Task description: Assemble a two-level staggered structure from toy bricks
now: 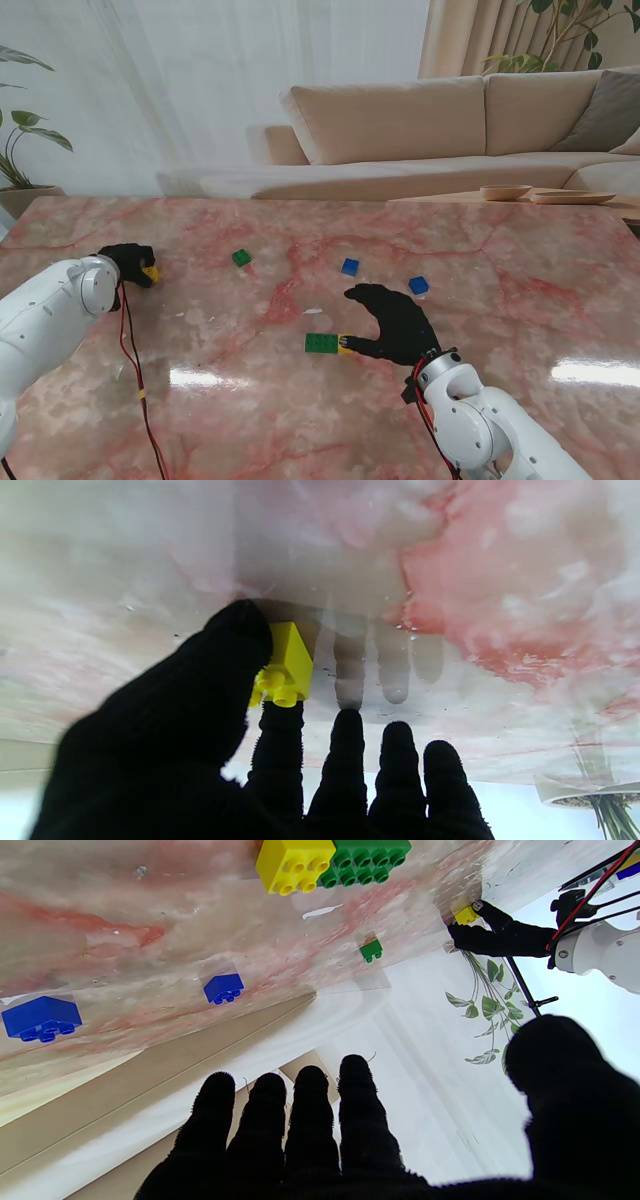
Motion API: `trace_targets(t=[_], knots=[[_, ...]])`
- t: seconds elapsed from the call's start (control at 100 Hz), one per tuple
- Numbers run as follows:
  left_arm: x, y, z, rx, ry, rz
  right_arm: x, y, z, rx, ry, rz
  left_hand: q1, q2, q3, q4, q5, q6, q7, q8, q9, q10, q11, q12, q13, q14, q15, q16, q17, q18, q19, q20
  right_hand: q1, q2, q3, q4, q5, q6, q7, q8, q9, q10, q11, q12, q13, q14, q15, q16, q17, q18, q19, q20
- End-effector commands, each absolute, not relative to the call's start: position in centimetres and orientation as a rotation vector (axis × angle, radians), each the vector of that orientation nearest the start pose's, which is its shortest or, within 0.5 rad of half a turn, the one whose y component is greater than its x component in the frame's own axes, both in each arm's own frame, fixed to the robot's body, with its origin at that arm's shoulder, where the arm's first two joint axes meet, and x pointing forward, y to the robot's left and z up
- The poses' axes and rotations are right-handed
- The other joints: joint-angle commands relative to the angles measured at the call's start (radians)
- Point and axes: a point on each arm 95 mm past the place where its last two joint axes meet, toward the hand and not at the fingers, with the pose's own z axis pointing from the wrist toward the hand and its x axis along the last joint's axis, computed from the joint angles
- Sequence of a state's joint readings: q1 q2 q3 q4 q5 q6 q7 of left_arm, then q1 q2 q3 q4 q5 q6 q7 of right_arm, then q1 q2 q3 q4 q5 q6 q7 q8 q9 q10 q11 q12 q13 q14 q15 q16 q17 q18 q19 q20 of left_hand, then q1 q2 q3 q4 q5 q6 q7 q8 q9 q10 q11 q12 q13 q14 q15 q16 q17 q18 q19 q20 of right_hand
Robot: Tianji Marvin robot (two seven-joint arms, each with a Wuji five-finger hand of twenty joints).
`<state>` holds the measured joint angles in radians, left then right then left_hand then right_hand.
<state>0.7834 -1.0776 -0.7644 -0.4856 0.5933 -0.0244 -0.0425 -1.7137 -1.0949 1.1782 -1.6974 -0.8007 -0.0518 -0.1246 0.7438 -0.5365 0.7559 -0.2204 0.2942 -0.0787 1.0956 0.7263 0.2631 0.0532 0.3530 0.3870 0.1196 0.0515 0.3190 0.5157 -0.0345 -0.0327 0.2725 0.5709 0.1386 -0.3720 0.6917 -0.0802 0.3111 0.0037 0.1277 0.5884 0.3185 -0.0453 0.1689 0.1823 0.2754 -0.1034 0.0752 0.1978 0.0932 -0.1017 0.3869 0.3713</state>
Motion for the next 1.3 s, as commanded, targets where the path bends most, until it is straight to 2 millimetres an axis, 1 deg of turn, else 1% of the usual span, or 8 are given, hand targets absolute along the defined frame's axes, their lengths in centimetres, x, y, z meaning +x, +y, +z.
trace_targets(t=[0.0,0.22,0.34,0.35,0.42,0.7,0.98,1.29], knots=[[52.7,18.7,-39.3,-1.666,1.504,-0.818,34.6,3.0,-34.5,1.4,1.422,1.719,0.08,0.023,-0.004,0.027,0.167,-0.065,0.073,-0.015,0.117,-0.023,0.103,0.034,0.021,0.01,0.016,-0.009,0.0,0.005,0.037,-0.01,0.016,-0.011,0.018,0.026,0.007,-0.02,0.003,-0.015,-0.006,-0.02,0.003,0.002,-0.003,-0.022,0.007,0.021,-0.011,-0.007,0.013,-0.009],[51.5,16.9,-38.1,-1.609,1.491,-0.88,34.6,2.9,-34.7,1.397,1.405,1.721,0.067,0.011,0.007,0.027,0.228,-0.062,0.047,-0.055,0.181,-0.022,0.099,0.037,0.059,0.017,0.016,-0.013,0.004,0.015,0.1,-0.036,0.02,-0.014,0.018,0.025,0.009,-0.021,0.004,-0.015,-0.008,-0.02,0.004,0.001,-0.003,-0.022,0.008,0.021,-0.011,-0.007,0.013,-0.009],[50.6,15.4,-37.3,-1.584,1.484,-0.922,34.5,2.8,-34.8,1.395,1.393,1.723,0.061,0.008,0.01,0.027,0.24,-0.063,0.039,-0.062,0.199,-0.02,0.099,0.038,0.068,0.02,0.014,-0.015,0.006,0.018,0.114,-0.044,0.022,-0.015,0.018,0.025,0.01,-0.021,0.004,-0.015,-0.01,-0.019,0.004,0.0,-0.003,-0.025,0.007,0.021,-0.011,-0.008,0.013,-0.01],[50.5,15.2,-37.3,-1.581,1.484,-0.927,34.5,2.8,-34.8,1.395,1.392,1.723,0.056,0.006,0.017,0.025,0.249,-0.062,0.031,-0.064,0.209,-0.019,0.089,0.036,0.074,0.021,0.008,-0.018,0.003,0.019,0.13,-0.057,0.022,-0.015,0.018,0.024,0.01,-0.021,0.004,-0.015,-0.009,-0.019,0.004,0.0,-0.003,-0.024,0.007,0.021,-0.011,-0.007,0.013,-0.01],[49.8,14.1,-36.9,-1.569,1.482,-0.95,34.4,2.7,-34.9,1.393,1.382,1.725,0.05,0.009,0.015,0.023,0.264,-0.061,0.016,-0.076,0.224,-0.023,0.088,0.038,0.083,0.02,0.008,-0.018,0.004,0.019,0.143,-0.071,0.023,-0.015,0.019,0.024,0.01,-0.021,0.004,-0.015,-0.009,-0.018,0.005,0.0,-0.004,-0.023,0.007,0.021,-0.012,-0.008,0.012,-0.01],[46.4,8.8,-36.4,-1.528,1.506,-1.089,34.0,2.2,-35.1,1.388,1.361,1.726,0.031,0.002,0.022,0.023,0.316,-0.067,-0.021,-0.107,0.264,-0.026,0.069,0.037,0.106,0.024,-0.004,-0.025,0.003,0.024,0.17,-0.098,0.027,-0.017,0.019,0.023,0.011,-0.022,0.005,-0.016,-0.011,-0.016,0.008,-0.001,-0.005,-0.022,0.008,0.02,-0.013,-0.009,0.011,-0.01],[43.1,3.3,-36.9,-1.474,1.562,-1.269,33.7,1.9,-35.2,1.375,1.338,1.727,0.024,0.008,0.019,0.021,0.321,-0.066,-0.027,-0.106,0.271,-0.027,0.056,0.036,0.111,0.025,-0.014,-0.029,0.003,0.024,0.171,-0.113,0.03,-0.019,0.02,0.022,0.012,-0.021,0.006,-0.017,-0.012,-0.015,0.01,-0.002,-0.005,-0.022,0.009,0.02,-0.013,-0.008,0.011,-0.011],[41.1,-2.0,-38.0,-1.418,1.633,-1.426,33.7,1.8,-35.5,1.376,1.314,1.735,0.01,0.01,0.017,0.02,0.321,-0.067,-0.031,-0.107,0.27,-0.025,0.05,0.039,0.111,0.025,-0.021,-0.028,0.0,0.025,0.169,-0.123,0.029,-0.018,0.019,0.022,0.012,-0.022,0.006,-0.019,-0.013,-0.015,0.01,-0.003,-0.006,-0.021,0.009,0.019,-0.013,-0.008,0.011,-0.011]])
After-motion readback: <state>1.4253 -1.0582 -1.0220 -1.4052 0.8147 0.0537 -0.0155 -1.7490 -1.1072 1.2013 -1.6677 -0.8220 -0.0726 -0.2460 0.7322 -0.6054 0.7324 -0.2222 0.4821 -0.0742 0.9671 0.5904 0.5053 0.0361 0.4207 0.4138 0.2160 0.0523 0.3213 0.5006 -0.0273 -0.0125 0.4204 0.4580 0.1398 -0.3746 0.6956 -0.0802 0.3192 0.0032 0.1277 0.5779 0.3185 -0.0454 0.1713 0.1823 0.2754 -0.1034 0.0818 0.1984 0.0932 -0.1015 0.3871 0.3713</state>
